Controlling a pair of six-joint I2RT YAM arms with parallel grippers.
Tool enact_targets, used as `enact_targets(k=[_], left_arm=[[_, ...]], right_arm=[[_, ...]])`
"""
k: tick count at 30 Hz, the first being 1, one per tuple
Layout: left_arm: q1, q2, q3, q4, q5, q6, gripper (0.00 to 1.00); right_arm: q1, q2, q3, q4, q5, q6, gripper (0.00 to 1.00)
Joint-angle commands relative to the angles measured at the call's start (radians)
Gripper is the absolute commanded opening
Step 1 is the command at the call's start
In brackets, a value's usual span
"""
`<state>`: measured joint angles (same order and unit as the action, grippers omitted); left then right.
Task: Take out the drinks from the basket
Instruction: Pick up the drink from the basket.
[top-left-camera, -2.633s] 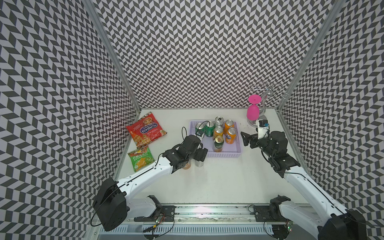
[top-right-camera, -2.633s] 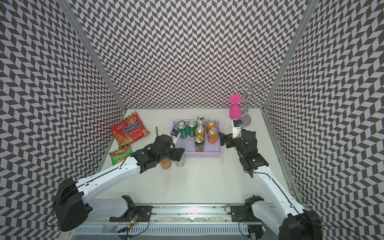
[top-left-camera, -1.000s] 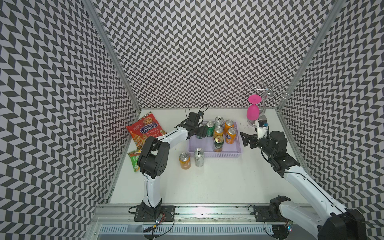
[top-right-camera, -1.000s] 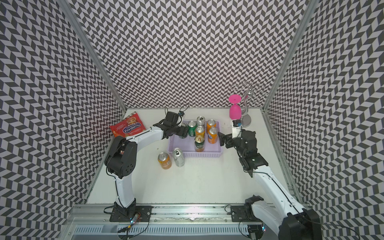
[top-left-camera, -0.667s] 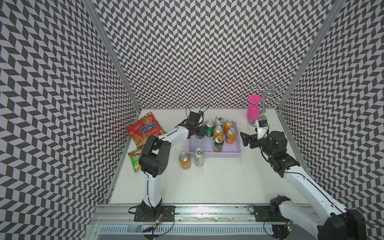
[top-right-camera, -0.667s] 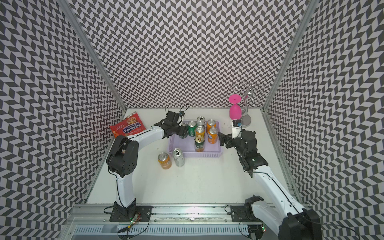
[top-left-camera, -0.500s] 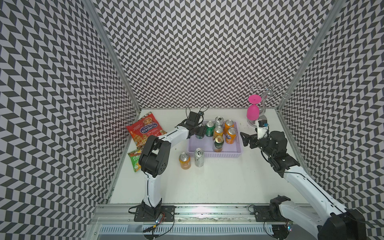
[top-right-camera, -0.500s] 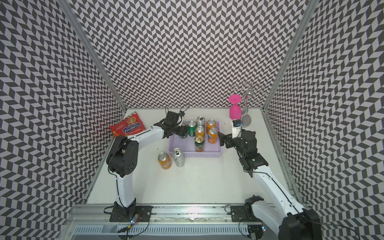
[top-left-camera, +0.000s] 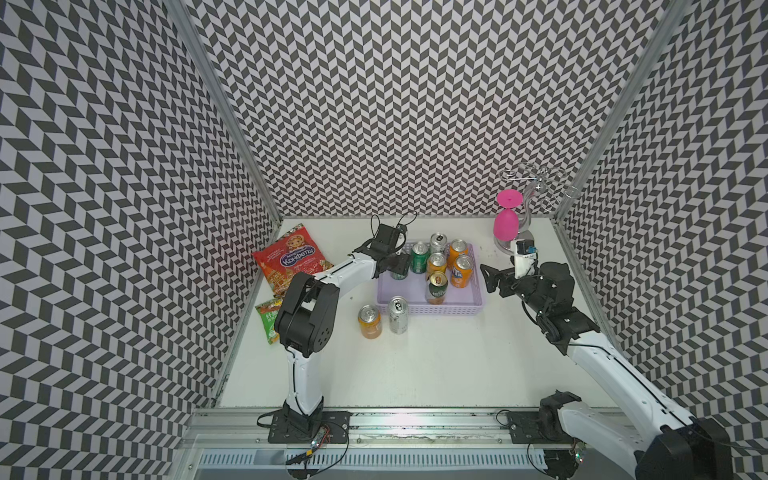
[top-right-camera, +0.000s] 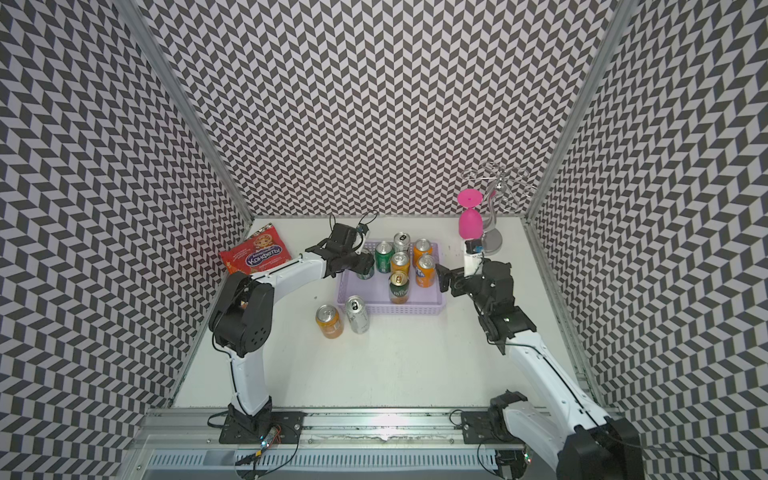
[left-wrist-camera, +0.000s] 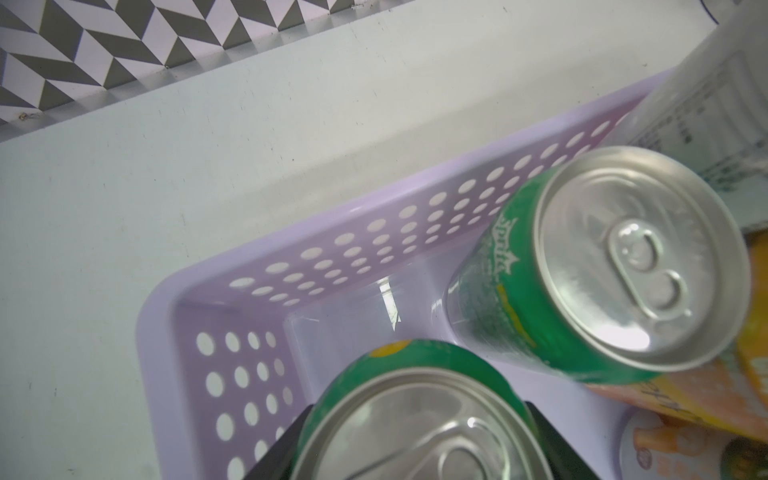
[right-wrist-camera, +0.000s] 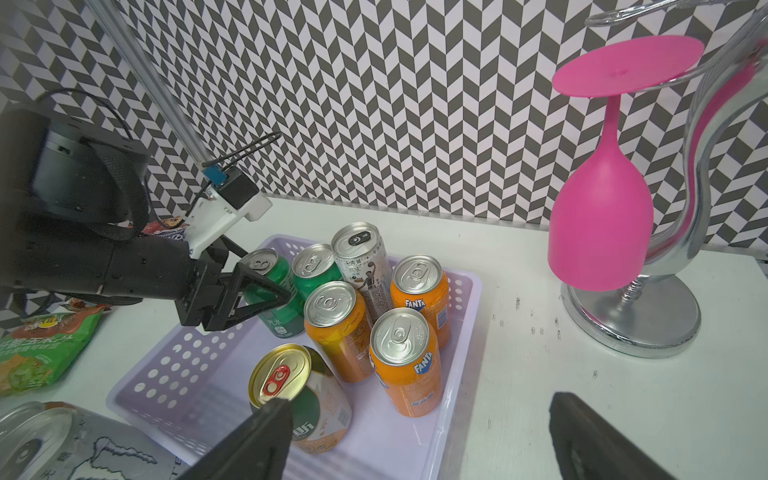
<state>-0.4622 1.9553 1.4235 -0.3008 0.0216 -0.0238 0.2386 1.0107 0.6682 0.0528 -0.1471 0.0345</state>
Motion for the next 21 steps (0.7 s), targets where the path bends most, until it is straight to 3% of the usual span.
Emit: enact_targets(k=[1,21], left_arm=[[0.002,-0.107,-0.014,0.027,0.013,-0.011,0.52],[-0.082,-0.408,-0.080,-0.054,-0.071,-0.018,0.52]], right_arm=[[-0.008,0.002,-0.005,0.036,-0.003,0.002,1.00],[-0.008,0.003,-0.004,0.039,-0.014,0.005,1.00]])
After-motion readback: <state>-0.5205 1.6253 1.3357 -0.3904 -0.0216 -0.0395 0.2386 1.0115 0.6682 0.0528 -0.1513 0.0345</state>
